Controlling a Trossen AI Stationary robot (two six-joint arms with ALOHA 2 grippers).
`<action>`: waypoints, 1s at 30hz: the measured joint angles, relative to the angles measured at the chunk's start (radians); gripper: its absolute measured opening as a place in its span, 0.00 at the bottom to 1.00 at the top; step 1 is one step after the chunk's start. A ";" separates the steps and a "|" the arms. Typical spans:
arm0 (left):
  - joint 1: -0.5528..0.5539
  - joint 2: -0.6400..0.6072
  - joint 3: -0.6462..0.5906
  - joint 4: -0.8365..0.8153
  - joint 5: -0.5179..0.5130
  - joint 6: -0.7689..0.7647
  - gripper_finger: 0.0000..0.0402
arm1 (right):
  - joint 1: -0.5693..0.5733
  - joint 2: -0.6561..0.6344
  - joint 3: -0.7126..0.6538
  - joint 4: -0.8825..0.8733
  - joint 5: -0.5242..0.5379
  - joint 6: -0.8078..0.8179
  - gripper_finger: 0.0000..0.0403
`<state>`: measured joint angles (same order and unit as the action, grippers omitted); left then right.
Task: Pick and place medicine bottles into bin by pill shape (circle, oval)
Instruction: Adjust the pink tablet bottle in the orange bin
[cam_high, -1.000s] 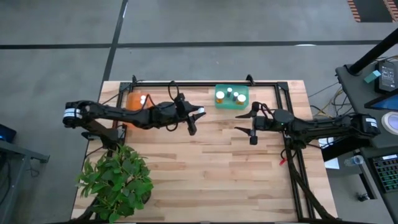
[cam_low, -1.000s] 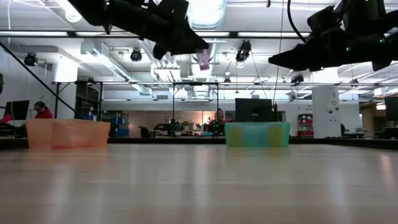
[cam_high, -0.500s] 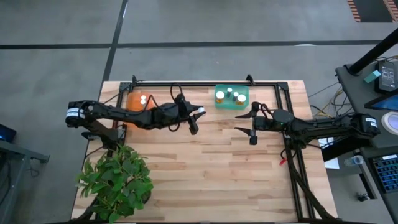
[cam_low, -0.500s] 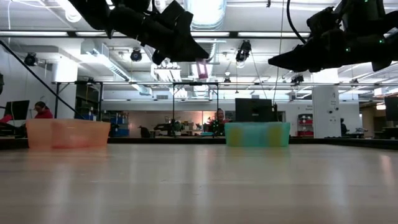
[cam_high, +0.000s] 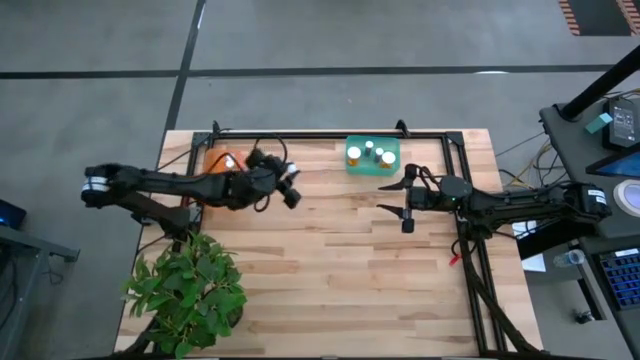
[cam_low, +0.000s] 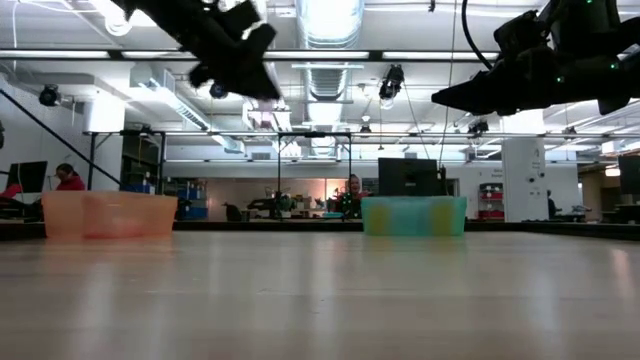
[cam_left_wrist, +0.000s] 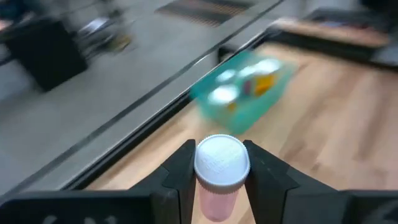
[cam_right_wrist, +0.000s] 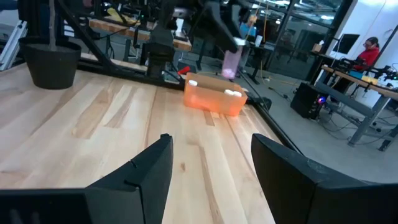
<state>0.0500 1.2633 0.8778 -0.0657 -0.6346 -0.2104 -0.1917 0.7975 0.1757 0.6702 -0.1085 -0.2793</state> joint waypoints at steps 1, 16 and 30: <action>-0.008 -0.020 -0.001 -0.062 -0.039 -0.042 0.23 | 0.000 0.001 0.000 0.002 0.000 0.001 0.51; -0.066 -0.209 0.002 -0.646 -0.192 -0.403 0.23 | 0.000 0.023 0.000 0.017 0.004 0.007 0.51; -0.066 -0.224 -0.008 -0.985 -0.192 -0.708 0.23 | -0.001 0.025 0.000 0.054 0.004 0.017 0.51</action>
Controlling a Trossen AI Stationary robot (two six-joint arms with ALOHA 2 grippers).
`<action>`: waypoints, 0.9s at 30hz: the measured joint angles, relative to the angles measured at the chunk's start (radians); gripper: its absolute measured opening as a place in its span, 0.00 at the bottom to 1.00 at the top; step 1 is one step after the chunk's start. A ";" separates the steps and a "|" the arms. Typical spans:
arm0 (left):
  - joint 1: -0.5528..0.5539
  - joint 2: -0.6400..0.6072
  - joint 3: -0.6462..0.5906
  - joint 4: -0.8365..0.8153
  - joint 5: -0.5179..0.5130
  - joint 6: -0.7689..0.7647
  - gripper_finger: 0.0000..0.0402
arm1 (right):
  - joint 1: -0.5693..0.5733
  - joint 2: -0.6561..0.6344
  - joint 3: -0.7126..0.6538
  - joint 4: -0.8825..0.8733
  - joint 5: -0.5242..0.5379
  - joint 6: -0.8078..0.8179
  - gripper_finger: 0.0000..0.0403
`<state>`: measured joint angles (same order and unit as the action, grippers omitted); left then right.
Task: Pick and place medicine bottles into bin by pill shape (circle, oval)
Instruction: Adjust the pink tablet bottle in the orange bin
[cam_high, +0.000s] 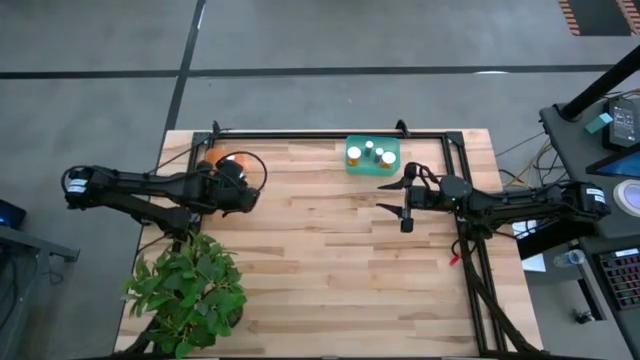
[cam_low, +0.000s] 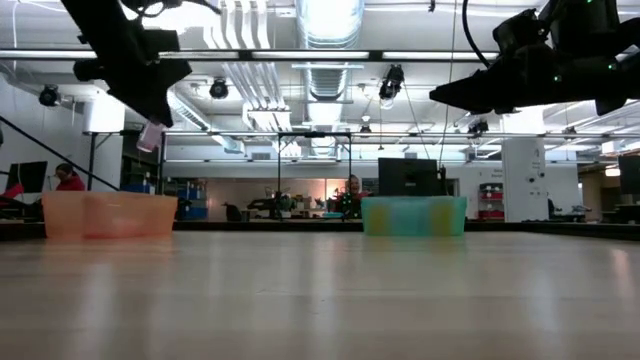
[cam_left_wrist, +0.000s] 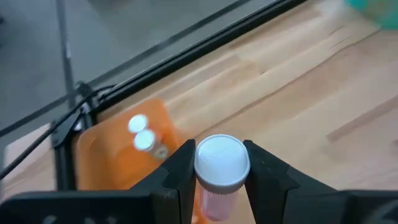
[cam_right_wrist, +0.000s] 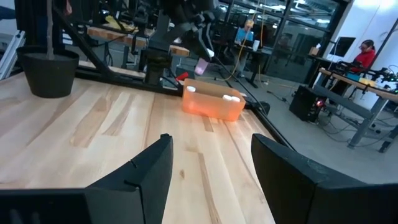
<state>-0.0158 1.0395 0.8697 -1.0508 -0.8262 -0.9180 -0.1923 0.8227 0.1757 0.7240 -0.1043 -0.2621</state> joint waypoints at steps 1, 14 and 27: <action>0.000 0.005 -0.003 -0.016 -0.006 -0.014 0.23 | 0.000 0.000 0.000 -0.001 0.000 0.000 0.51; 0.012 0.085 -0.243 -0.131 -0.232 -0.777 0.23 | 0.000 0.011 0.000 -0.007 0.000 0.016 0.51; 0.097 0.171 -0.381 -0.138 -0.275 -1.096 0.23 | 0.000 0.011 0.000 -0.007 0.000 0.016 0.51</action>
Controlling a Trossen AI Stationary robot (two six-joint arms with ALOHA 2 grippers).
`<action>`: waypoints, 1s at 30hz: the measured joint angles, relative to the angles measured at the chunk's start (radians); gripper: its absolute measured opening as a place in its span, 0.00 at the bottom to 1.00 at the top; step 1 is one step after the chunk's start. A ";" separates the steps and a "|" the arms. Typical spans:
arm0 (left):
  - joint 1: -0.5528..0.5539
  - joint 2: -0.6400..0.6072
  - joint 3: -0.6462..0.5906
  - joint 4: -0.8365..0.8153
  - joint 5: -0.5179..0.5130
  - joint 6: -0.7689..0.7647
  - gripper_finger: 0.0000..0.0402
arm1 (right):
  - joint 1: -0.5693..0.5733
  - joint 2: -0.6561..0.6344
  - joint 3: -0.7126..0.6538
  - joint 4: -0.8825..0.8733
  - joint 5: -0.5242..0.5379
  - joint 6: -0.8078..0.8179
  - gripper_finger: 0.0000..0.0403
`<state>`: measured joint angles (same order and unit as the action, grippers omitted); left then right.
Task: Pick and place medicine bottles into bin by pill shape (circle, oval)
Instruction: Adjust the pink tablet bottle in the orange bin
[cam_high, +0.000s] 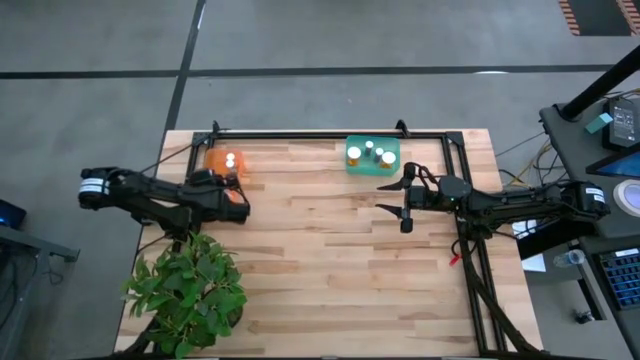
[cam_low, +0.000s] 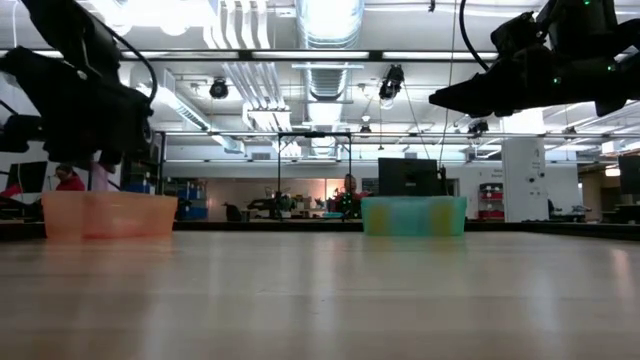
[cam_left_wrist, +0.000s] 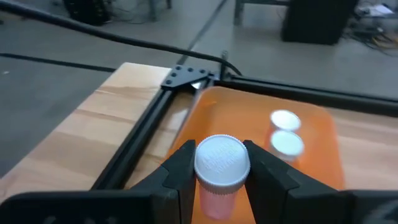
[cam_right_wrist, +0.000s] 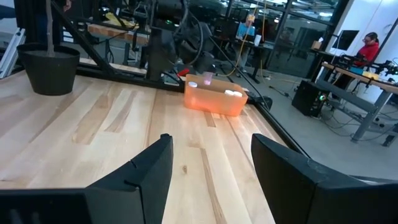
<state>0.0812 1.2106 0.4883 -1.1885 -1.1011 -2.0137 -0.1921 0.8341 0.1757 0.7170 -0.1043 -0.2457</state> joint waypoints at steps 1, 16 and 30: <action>0.011 0.007 -0.004 -0.001 0.000 -0.014 0.23 | 0.000 0.000 0.000 0.000 0.000 0.000 0.51; 0.115 0.091 0.002 0.046 -0.019 -0.016 0.23 | 0.000 0.000 0.000 0.000 0.000 -0.001 0.51; 0.182 0.281 0.002 0.262 0.004 0.046 0.23 | 0.000 0.000 0.000 0.004 0.000 0.000 0.51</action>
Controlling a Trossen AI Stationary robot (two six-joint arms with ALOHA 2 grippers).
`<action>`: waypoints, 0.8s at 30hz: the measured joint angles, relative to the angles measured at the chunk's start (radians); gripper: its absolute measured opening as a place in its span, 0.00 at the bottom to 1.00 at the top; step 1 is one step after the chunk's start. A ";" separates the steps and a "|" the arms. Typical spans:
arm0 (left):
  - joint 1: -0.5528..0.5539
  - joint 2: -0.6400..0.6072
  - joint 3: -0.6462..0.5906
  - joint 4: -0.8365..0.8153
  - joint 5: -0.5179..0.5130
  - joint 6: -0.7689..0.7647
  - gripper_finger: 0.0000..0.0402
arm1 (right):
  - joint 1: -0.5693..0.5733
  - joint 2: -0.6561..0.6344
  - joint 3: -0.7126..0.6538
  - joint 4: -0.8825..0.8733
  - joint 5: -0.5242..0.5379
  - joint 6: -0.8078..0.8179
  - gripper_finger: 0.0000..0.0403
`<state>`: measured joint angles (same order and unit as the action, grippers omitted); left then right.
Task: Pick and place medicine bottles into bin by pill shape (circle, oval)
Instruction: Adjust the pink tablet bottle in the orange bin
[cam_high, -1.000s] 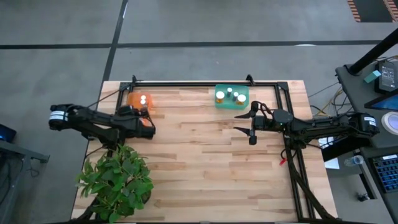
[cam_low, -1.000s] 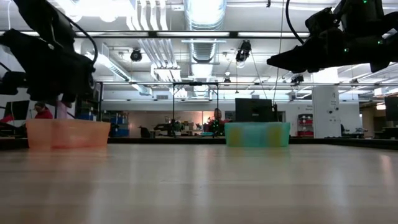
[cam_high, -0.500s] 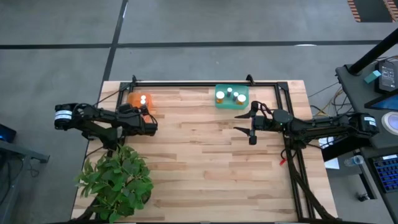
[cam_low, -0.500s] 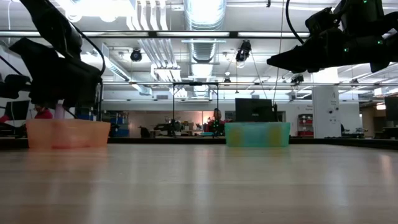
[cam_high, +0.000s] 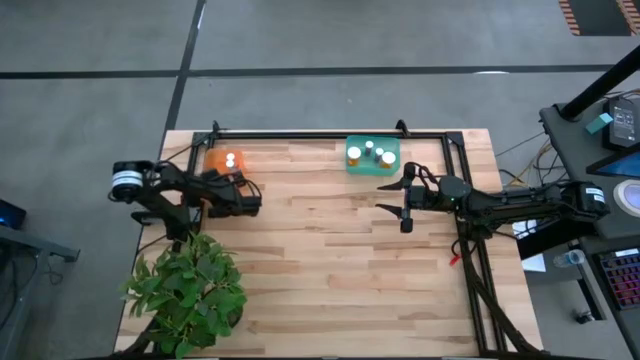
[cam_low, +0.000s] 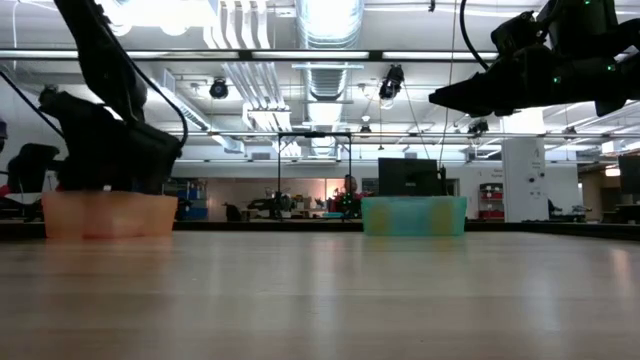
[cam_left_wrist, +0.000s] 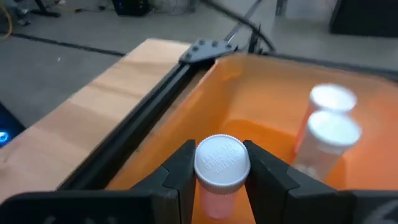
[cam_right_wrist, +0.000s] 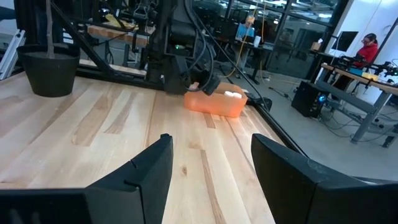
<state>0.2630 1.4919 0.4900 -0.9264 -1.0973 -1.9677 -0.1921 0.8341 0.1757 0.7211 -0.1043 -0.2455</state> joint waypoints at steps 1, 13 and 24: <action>0.000 0.013 0.000 0.005 0.015 -0.009 0.23 | 0.000 0.000 0.000 0.001 0.000 0.000 0.51; 0.000 0.043 0.000 -0.004 0.037 -0.042 0.25 | 0.000 0.000 0.000 0.002 0.000 0.002 0.51; 0.000 0.043 0.000 0.000 0.040 -0.042 0.29 | 0.000 0.000 0.000 -0.008 0.000 0.003 0.51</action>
<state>0.2626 1.5345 0.4900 -0.9268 -1.0569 -2.0102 -0.1921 0.8341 0.1757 0.7128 -0.1041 -0.2430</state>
